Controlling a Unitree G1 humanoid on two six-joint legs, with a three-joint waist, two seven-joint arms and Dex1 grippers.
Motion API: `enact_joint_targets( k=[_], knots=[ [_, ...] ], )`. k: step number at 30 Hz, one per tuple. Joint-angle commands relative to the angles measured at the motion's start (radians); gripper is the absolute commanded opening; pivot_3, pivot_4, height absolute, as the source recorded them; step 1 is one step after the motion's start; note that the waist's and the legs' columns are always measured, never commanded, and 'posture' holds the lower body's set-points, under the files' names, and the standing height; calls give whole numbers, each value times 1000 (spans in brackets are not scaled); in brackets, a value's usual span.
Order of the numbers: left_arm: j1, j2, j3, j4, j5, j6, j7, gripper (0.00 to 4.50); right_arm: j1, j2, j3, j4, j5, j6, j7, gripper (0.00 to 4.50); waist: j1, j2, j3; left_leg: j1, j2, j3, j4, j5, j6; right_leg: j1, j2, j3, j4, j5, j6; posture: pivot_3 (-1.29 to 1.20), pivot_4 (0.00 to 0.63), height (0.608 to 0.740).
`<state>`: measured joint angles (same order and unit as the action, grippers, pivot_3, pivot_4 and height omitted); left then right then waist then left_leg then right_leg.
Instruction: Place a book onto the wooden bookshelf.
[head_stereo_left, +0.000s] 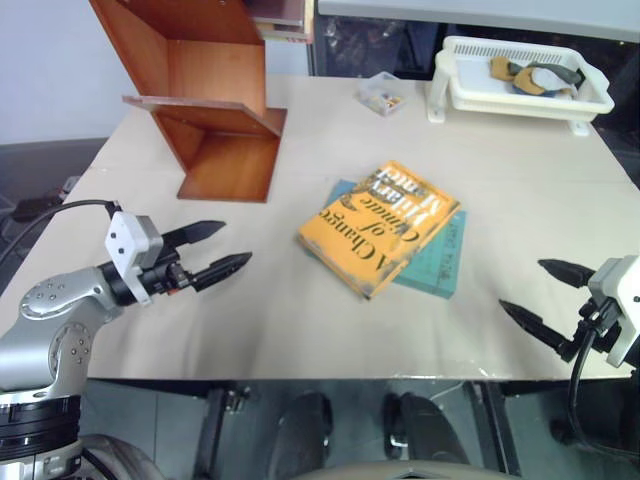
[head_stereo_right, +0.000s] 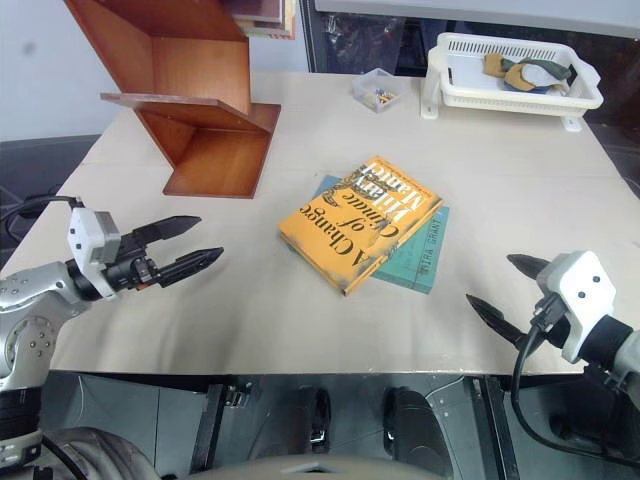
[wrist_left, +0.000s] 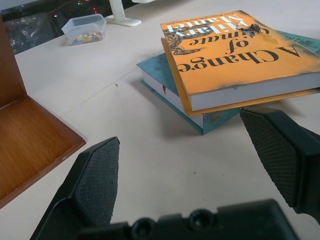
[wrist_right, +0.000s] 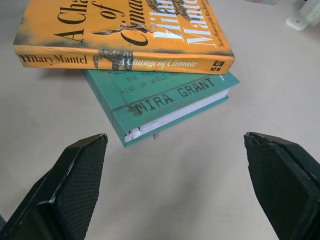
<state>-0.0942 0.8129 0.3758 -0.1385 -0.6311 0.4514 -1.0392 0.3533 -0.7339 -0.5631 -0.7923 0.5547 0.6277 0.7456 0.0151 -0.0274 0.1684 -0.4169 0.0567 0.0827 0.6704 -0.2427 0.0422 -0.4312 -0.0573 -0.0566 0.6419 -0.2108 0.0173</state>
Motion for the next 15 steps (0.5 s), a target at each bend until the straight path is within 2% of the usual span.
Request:
enact_joint_targets(
  k=[1,9,15],
  knots=[
    [-14,9,10,-38,-22,6,-2,4441,-11,-8,-17,-22,11,-7,-16,4500,0,0,0,0,0,0,0,0,0,0,0,0,0,0,0,0,150,740],
    [-22,1,-2,-72,-65,27,-20,4441,-61,-9,40,-19,18,12,-61,4500,0,0,0,0,0,0,0,0,0,0,0,0,0,0,0,0,150,740],
    [-6,-9,-46,-144,-83,16,-64,4441,-150,-16,178,-9,-47,30,-130,4500,-1,0,0,0,0,1,0,0,0,0,1,1,0,0,0,0,150,740]
  ],
)
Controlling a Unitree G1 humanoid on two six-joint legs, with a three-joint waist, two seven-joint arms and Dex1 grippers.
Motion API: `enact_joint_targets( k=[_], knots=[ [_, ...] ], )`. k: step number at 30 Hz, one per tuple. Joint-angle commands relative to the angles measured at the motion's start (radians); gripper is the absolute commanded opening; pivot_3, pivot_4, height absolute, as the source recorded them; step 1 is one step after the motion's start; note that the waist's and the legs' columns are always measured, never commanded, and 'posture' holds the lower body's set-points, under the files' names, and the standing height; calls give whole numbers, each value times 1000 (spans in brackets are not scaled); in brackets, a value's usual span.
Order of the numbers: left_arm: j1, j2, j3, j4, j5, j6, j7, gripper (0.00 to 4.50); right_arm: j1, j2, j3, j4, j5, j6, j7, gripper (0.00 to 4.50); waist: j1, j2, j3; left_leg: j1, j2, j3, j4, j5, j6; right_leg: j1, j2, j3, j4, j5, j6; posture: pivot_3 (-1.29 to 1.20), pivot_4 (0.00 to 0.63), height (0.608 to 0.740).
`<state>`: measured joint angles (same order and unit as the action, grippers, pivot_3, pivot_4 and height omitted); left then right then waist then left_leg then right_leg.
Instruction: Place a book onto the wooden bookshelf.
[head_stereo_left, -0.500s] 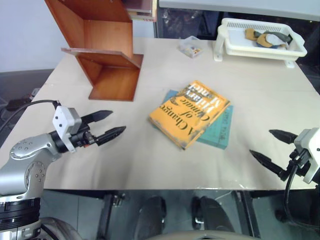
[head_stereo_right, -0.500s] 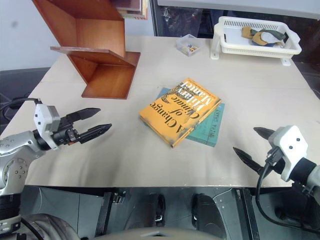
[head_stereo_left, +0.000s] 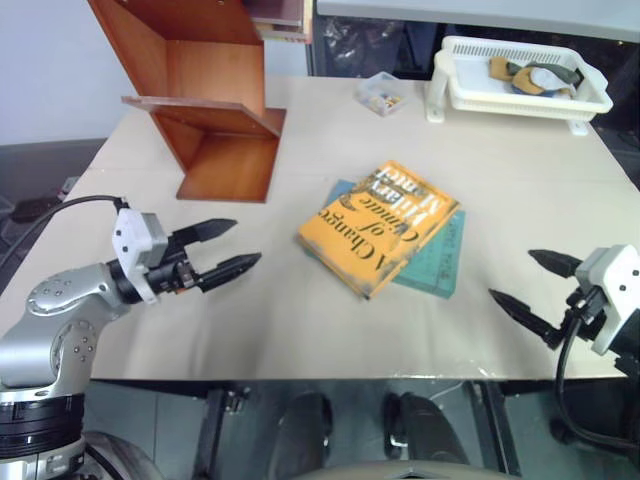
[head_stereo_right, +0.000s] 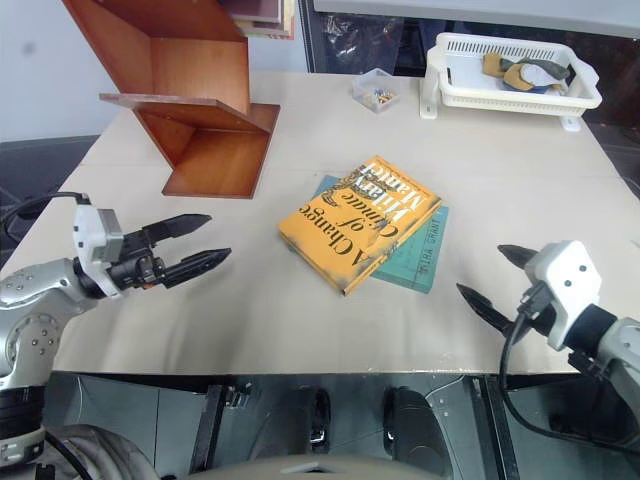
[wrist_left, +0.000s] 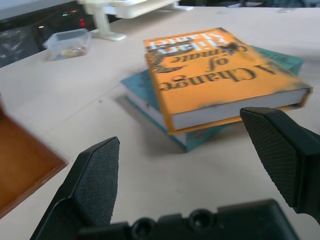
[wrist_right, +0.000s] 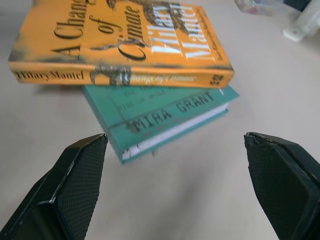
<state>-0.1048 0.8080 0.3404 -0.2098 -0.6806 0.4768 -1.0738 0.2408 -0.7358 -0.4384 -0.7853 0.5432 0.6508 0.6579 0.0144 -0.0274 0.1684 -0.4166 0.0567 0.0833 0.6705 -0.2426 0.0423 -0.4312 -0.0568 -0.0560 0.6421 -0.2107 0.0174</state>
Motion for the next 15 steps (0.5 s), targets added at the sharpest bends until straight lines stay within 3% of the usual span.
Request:
enact_joint_targets(
  k=[1,4,8,13,14,15],
  knots=[
    [12,-5,-23,-91,-34,-13,-40,4441,-68,-9,92,-12,-41,31,-69,4500,-1,0,0,0,0,0,0,0,0,0,0,0,0,0,0,0,150,740],
    [27,-9,-52,-125,-31,-21,-57,4441,-154,16,173,20,-29,75,-103,4500,-3,0,0,0,0,1,0,0,0,0,0,1,0,0,0,0,150,740],
    [22,-24,-71,-141,-42,-14,-43,4500,-238,28,281,41,-18,123,-110,2845,0,1,0,0,0,1,0,0,0,0,1,1,0,0,0,0,150,740],
    [26,-23,-73,-142,-47,-9,-48,4500,-276,15,405,41,-10,143,-60,349,0,1,0,0,0,1,0,0,0,0,1,1,0,0,0,0,150,740],
    [29,-20,-73,-140,-45,-10,-52,4500,-293,21,437,49,-11,154,-57,53,-1,1,0,0,0,1,0,0,0,0,1,1,0,0,0,0,150,740],
    [32,-17,-72,-139,-45,-9,-55,4500,-311,24,465,58,-13,158,-52,53,-1,1,0,0,0,1,0,0,0,0,1,1,0,0,0,0,150,740]
  ],
)
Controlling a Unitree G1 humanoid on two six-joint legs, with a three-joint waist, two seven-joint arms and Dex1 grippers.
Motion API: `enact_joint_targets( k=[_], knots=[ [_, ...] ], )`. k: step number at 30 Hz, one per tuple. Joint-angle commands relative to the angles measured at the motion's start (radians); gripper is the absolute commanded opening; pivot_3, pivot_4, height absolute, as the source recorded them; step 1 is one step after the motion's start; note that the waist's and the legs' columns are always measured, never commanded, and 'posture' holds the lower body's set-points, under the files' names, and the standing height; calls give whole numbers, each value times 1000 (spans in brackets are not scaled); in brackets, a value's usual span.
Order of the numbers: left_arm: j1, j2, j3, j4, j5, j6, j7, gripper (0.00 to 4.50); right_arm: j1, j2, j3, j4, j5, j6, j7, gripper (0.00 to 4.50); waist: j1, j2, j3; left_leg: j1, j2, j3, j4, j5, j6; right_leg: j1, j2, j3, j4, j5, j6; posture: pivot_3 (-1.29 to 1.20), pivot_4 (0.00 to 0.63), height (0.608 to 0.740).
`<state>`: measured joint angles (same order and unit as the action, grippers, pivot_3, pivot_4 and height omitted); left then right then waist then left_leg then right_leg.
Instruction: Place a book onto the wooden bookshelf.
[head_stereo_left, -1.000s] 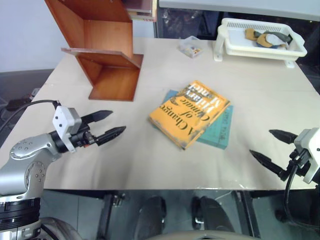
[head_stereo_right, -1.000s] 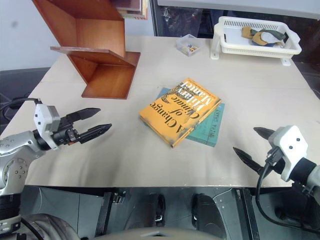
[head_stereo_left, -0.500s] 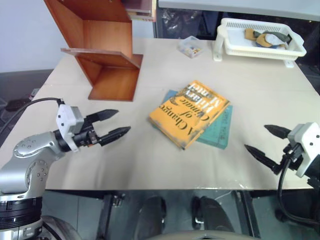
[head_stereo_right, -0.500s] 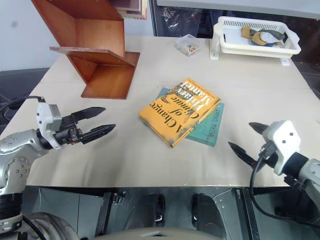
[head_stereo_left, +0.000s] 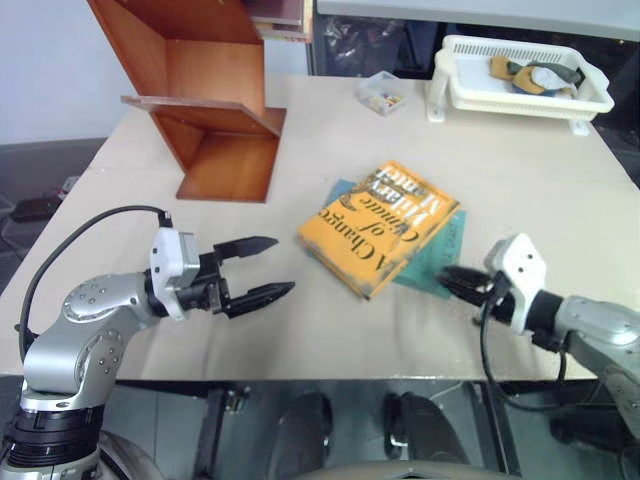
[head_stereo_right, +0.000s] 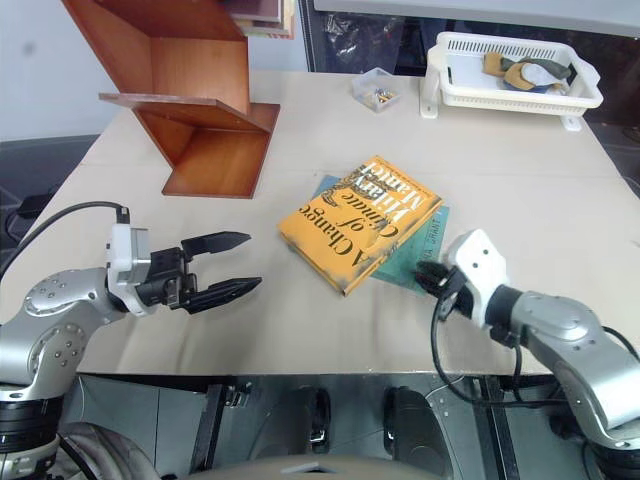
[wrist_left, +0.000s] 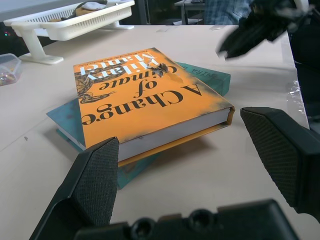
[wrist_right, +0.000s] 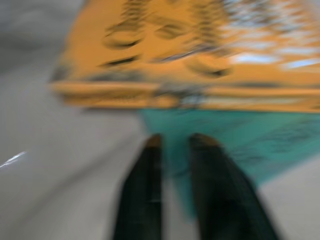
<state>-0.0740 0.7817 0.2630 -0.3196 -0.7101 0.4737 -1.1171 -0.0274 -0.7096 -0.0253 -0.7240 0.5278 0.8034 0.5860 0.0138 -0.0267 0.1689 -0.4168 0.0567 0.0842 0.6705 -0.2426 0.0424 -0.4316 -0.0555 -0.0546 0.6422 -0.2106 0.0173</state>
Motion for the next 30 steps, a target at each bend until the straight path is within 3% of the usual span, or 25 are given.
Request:
enact_joint_targets(
  k=[1,8,11,16,21,30],
  knots=[
    [4,12,7,-28,-17,-3,-15,4500,-66,6,84,13,-10,3,22,53,-1,0,0,0,0,0,0,0,0,0,0,0,0,0,0,0,150,740],
    [26,26,21,-37,-17,2,-24,4500,-195,66,242,149,-88,-49,52,53,1,0,0,0,0,0,0,0,0,0,1,0,0,0,0,0,150,740],
    [36,31,32,-47,-21,8,-14,4500,-191,55,212,138,-79,-52,68,53,1,0,0,-1,0,0,0,0,0,0,0,0,0,0,0,0,150,740],
    [69,23,47,-97,-40,28,20,4500,-106,-24,33,86,-25,3,74,53,2,0,0,-1,0,0,0,0,0,0,-1,0,0,0,0,0,150,740],
    [73,13,30,-114,-47,28,38,4500,-87,-78,112,73,-12,19,144,53,-5,0,0,1,1,0,0,0,0,0,1,0,0,0,0,0,150,740],
    [68,9,29,-113,-48,23,50,4500,-184,46,244,219,-103,-29,100,53,3,0,0,1,0,1,0,0,0,-1,1,1,1,0,0,0,150,740]
  ],
)
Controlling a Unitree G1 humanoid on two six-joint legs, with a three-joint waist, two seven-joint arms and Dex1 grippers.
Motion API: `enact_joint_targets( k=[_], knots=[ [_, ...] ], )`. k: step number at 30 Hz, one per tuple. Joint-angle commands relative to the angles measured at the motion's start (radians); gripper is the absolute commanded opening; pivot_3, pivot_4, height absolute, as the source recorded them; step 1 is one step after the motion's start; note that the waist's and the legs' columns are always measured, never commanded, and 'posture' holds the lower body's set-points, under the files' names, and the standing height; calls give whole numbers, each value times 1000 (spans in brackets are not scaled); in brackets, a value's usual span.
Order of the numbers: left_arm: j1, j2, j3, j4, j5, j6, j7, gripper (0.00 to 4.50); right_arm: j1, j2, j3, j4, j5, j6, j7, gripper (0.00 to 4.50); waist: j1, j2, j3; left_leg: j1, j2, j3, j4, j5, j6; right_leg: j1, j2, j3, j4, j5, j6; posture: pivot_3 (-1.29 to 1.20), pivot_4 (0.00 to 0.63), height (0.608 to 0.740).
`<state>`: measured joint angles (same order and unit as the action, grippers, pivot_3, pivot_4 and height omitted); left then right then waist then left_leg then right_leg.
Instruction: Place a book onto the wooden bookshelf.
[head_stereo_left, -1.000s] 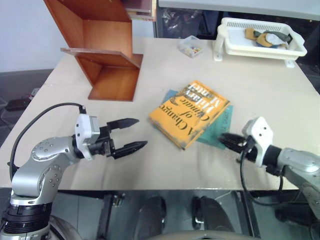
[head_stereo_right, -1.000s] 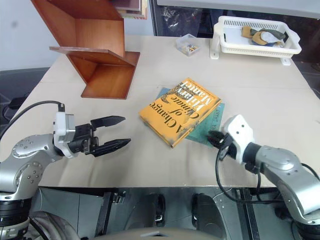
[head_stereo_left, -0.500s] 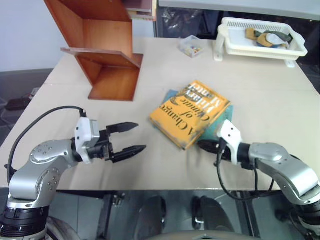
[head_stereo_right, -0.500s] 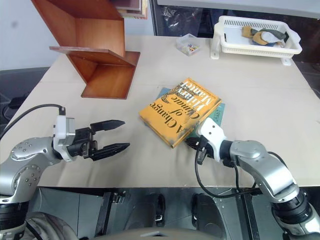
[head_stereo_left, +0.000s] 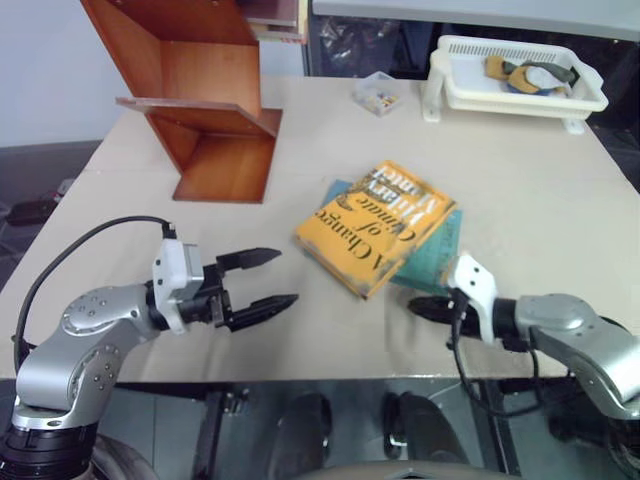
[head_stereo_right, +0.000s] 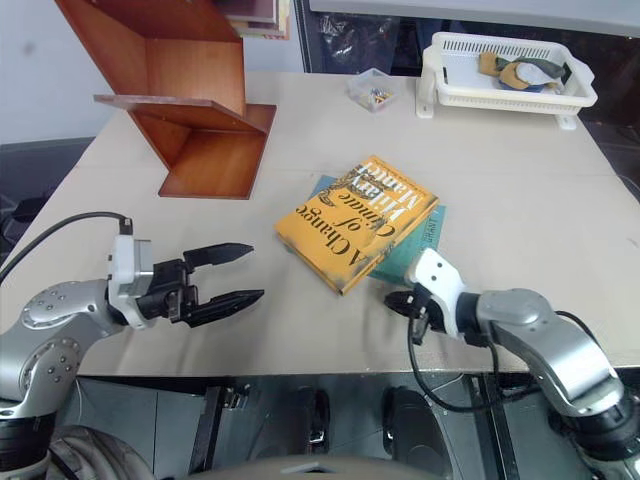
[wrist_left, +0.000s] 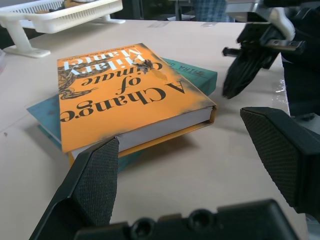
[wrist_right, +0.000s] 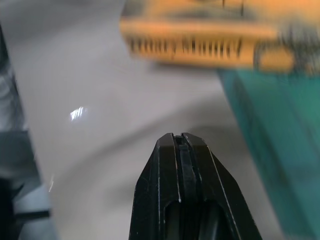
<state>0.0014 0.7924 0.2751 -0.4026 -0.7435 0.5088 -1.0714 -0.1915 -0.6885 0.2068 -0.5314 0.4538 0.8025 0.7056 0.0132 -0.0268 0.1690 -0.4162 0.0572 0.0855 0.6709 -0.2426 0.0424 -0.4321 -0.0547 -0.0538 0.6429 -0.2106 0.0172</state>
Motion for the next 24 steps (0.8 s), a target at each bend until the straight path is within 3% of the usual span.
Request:
enact_joint_targets(
  k=[1,7,15,21,24],
  knots=[
    [-8,-2,16,-30,-15,-12,6,4500,-27,39,16,37,-38,-31,-27,53,4,0,0,0,0,-1,0,0,0,0,0,0,0,0,0,0,150,740],
    [-1,-5,16,-32,-15,-16,11,4500,-32,97,49,80,-78,-39,-46,53,1,0,0,-1,0,0,0,0,0,0,0,0,0,0,0,0,150,740],
    [1,-12,14,-35,-11,-23,18,4500,-129,277,88,270,-192,-108,-148,53,-28,-1,0,2,0,1,0,0,0,0,2,1,2,0,0,0,150,740],
    [3,-11,18,-38,-13,-21,27,4500,-188,308,43,359,-258,-145,-214,53,-24,-1,0,1,0,2,0,0,0,0,1,2,2,1,-1,0,150,740],
    [4,-16,14,-44,-13,-22,36,4500,-189,298,32,296,-196,-134,-140,53,-20,0,0,1,0,2,0,0,0,-1,0,2,2,1,-1,0,150,740]
  ],
)
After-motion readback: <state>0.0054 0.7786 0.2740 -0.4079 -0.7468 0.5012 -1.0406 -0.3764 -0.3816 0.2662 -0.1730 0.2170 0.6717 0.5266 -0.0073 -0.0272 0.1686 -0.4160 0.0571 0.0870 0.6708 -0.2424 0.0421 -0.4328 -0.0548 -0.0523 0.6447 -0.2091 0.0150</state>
